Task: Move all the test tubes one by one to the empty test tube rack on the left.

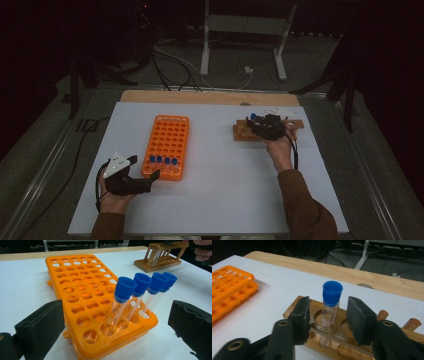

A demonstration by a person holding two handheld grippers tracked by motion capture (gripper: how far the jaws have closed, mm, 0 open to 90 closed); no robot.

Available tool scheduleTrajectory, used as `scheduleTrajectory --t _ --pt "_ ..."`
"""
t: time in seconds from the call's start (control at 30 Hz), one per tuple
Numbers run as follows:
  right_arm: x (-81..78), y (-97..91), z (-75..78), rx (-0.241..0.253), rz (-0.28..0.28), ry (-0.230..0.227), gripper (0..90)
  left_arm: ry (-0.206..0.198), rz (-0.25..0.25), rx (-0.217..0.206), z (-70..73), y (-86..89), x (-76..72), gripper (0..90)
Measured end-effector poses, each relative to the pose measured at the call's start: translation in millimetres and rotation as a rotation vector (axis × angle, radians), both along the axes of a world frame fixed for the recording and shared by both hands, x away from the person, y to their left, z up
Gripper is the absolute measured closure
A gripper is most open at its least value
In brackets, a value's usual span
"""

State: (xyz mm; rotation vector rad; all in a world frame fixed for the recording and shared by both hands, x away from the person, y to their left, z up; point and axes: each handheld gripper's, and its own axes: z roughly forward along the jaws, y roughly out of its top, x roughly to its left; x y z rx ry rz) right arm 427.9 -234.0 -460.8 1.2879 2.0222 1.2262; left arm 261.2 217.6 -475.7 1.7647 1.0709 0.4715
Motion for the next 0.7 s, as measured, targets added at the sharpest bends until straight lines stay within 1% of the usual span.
scheduleTrajectory --t 0.07,0.33,0.4,0.7 --pt "1.2 1.7 -0.8 -0.009 0.003 -0.004 59.9 0.001 -0.001 0.001 -0.2 -0.6 -0.1 1.6" --pt "2.7 6.8 -3.8 -0.021 0.001 -0.016 72.1 0.002 0.001 0.005 -0.6 -0.7 -0.1 1.5" --pt "2.3 8.7 -4.3 -0.035 0.007 -0.021 74.4 0.004 0.0 0.005 -0.7 -1.0 -0.1 1.5" --pt "-0.5 11.2 -4.4 -0.053 0.008 -0.034 76.9 0.01 -0.005 0.01 -2.1 -3.0 0.1 1.5"
